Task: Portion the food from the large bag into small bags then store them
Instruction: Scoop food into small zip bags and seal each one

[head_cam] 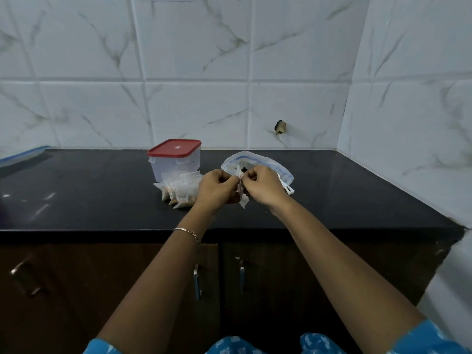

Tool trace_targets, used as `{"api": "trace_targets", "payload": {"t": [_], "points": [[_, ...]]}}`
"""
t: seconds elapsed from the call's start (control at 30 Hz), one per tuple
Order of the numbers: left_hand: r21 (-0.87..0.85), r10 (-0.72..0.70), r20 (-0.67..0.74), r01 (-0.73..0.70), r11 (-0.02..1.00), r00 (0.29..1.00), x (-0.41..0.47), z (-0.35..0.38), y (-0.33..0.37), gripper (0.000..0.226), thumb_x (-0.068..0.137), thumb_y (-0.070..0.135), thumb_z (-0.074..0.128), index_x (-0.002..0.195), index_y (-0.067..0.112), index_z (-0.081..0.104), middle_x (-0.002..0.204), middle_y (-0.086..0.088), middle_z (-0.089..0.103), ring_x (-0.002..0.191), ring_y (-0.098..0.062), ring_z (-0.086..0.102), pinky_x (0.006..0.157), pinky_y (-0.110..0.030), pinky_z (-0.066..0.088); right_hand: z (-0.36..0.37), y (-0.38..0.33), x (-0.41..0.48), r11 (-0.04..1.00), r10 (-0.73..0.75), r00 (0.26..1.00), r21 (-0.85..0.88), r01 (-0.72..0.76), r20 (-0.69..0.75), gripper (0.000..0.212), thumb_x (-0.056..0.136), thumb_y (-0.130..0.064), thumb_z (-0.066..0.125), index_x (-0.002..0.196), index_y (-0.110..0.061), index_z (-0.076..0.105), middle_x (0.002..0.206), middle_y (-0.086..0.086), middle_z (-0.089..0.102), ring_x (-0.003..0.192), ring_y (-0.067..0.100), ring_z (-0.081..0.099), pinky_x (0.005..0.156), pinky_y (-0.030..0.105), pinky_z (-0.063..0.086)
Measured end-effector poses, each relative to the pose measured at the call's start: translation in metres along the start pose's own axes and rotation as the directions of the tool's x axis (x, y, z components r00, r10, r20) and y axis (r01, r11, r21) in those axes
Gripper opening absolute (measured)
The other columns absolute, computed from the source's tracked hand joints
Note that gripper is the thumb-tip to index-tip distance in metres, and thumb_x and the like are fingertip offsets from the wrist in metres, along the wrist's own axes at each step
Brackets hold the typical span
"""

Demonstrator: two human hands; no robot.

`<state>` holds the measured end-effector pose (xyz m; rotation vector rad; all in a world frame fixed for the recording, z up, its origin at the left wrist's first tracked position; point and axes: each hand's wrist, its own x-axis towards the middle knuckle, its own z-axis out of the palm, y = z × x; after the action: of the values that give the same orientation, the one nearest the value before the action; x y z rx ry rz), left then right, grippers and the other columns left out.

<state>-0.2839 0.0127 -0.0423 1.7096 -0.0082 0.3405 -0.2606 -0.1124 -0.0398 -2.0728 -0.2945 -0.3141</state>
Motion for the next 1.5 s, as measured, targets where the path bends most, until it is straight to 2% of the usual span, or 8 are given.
{"api": "trace_targets", "payload": {"t": [0.1, 0.3, 0.47, 0.63, 0.93, 1.03, 1.2, 1.5], "points": [[0.189, 0.095, -0.128, -0.07, 0.979, 0.987, 0.003, -0.003, -0.001, 0.017, 0.081, 0.017, 0.064, 0.07, 0.012, 0.052, 0.074, -0.021, 0.066, 0.065, -0.03, 0.069, 0.065, -0.048, 0.06, -0.009, 0.0, 0.003, 0.995, -0.007, 0.999, -0.096, 0.004, -0.033, 0.023, 0.088, -0.013, 0.05, 0.066, -0.007, 0.053, 0.066, 0.014, 0.06, 0.061, 0.022, 0.053, 0.057, 0.037, 0.045], [0.347, 0.104, -0.144, -0.048, 0.937, 0.984, 0.005, -0.009, -0.001, 0.019, 0.076, 0.027, 0.066, 0.073, 0.009, 0.06, 0.062, -0.007, 0.069, 0.055, -0.021, 0.069, 0.068, -0.046, 0.06, -0.027, 0.003, 0.002, 0.964, -0.113, 0.993, -0.24, 0.114, 0.02, 0.002, 0.082, -0.011, 0.061, 0.081, -0.012, 0.06, 0.071, 0.003, 0.064, 0.062, 0.012, 0.055, 0.065, 0.035, 0.051], [0.391, 0.094, -0.095, -0.05, 0.919, 0.991, 0.005, -0.006, 0.0, 0.021, 0.079, 0.029, 0.059, 0.07, 0.01, 0.059, 0.06, -0.009, 0.068, 0.058, -0.023, 0.069, 0.069, -0.047, 0.06, -0.031, -0.01, -0.004, 0.886, -0.264, 0.929, -0.316, 0.339, 0.258, 0.028, 0.086, -0.004, 0.051, 0.078, -0.027, 0.065, 0.066, -0.012, 0.053, 0.054, 0.007, 0.048, 0.052, 0.025, 0.039], [0.519, 0.317, -0.026, -0.258, 0.815, 0.948, 0.003, -0.007, 0.001, 0.023, 0.078, 0.026, 0.063, 0.06, 0.015, 0.056, 0.055, 0.002, 0.057, 0.056, -0.015, 0.056, 0.053, -0.027, 0.043, -0.027, -0.013, -0.007, 0.755, -0.278, 0.959, -0.606, 0.249, 0.047, 0.024, 0.086, -0.028, 0.05, 0.076, -0.022, 0.07, 0.073, -0.011, 0.058, 0.069, 0.013, 0.058, 0.058, 0.03, 0.048], [0.646, 0.557, 0.036, -0.444, 0.62, 0.83, 0.0, -0.008, -0.002, 0.021, 0.077, 0.039, 0.055, 0.072, 0.019, 0.062, 0.067, 0.008, 0.06, 0.065, -0.011, 0.058, 0.055, -0.031, 0.047, -0.02, -0.01, 0.005, 0.77, -0.169, 0.984, -0.617, 0.164, 0.05, 0.014, 0.082, -0.027, 0.07, 0.096, -0.025, 0.073, 0.09, -0.004, 0.07, 0.085, 0.016, 0.064, 0.069, 0.027, 0.051], [0.615, 0.554, 0.059, -0.467, 0.635, 0.83, -0.001, -0.012, -0.006, 0.034, 0.078, 0.043, 0.048, 0.1, 0.02, 0.058, 0.095, 0.007, 0.061, 0.085, -0.012, 0.056, 0.065, -0.03, 0.042, -0.024, -0.009, 0.004, 0.811, -0.174, 0.981, -0.551, 0.194, 0.089, 0.016, 0.075, -0.021, 0.074, 0.091, -0.02, 0.073, 0.086, -0.005, 0.07, 0.083, 0.015, 0.064, 0.071, 0.032, 0.054], [0.671, 0.322, 0.393, -0.508, 0.539, 0.861, 0.009, -0.014, -0.019, 0.102, 0.071, 0.053, 0.072, 0.149, 0.015, 0.018, 0.153, -0.004, 0.031, 0.14, -0.023, 0.029, 0.112, -0.046, 0.03, -0.025, -0.012, -0.001, 0.802, -0.229, 0.966, -0.54, 0.256, 0.119, 0.018, 0.073, -0.025, 0.077, 0.09, -0.023, 0.073, 0.077, -0.011, 0.063, 0.075, 0.011, 0.059, 0.052, 0.02, 0.036], [0.487, 0.403, 0.298, -0.501, 0.715, 0.865, 0.018, -0.004, -0.026, 0.073, 0.065, 0.051, 0.078, 0.126, 0.017, 0.056, 0.115, 0.003, 0.067, 0.103, -0.015, 0.062, 0.09, -0.039, 0.051, -0.024, -0.011, -0.004, 0.761, -0.286, 0.954, -0.584, 0.282, 0.088, 0.017, 0.076, -0.038, 0.072, 0.081, -0.023, 0.067, 0.075, -0.011, 0.06, 0.074, 0.011, 0.057, 0.051, 0.023, 0.034]]}}
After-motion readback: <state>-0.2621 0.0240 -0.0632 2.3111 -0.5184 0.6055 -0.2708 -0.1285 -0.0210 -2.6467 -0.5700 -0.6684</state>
